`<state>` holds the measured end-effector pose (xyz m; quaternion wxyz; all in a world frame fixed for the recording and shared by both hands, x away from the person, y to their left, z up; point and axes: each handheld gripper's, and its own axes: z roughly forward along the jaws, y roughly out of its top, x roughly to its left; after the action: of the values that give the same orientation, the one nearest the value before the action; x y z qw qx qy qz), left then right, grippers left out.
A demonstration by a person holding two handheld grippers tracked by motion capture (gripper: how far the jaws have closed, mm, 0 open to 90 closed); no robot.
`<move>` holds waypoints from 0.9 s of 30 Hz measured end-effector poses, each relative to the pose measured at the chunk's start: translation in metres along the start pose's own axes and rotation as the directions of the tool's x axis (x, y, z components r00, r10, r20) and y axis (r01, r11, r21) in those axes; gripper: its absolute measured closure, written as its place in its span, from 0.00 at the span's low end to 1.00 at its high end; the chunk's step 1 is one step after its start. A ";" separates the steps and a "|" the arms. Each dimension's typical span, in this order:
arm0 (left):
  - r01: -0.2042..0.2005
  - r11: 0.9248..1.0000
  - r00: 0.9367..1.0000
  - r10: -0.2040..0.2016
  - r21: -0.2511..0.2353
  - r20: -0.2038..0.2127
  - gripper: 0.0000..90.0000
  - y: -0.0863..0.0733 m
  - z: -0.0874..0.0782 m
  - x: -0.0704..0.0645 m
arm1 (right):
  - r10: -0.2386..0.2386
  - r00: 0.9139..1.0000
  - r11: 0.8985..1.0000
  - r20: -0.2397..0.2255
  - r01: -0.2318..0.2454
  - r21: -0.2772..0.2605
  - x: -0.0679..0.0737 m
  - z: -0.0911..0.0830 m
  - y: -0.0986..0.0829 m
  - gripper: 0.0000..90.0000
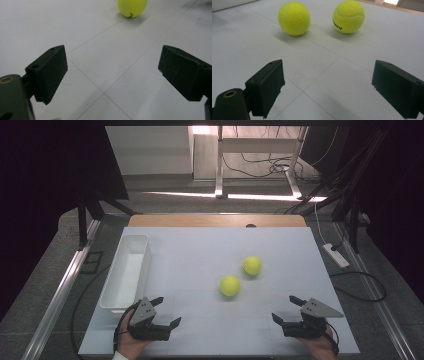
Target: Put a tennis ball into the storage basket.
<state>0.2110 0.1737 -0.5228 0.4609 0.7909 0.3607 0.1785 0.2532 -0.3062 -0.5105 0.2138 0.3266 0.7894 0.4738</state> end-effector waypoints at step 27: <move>0.020 1.000 1.000 -0.020 -0.006 0.002 0.10 0.001 -0.004 0.003 | -0.014 1.000 1.000 0.000 0.014 0.021 0.001 0.001 -0.001 0.12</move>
<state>0.2105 0.1778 -0.5201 0.4655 0.7859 0.3677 0.1744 0.2527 -0.3054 -0.5117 0.2135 0.3233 0.7965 0.4642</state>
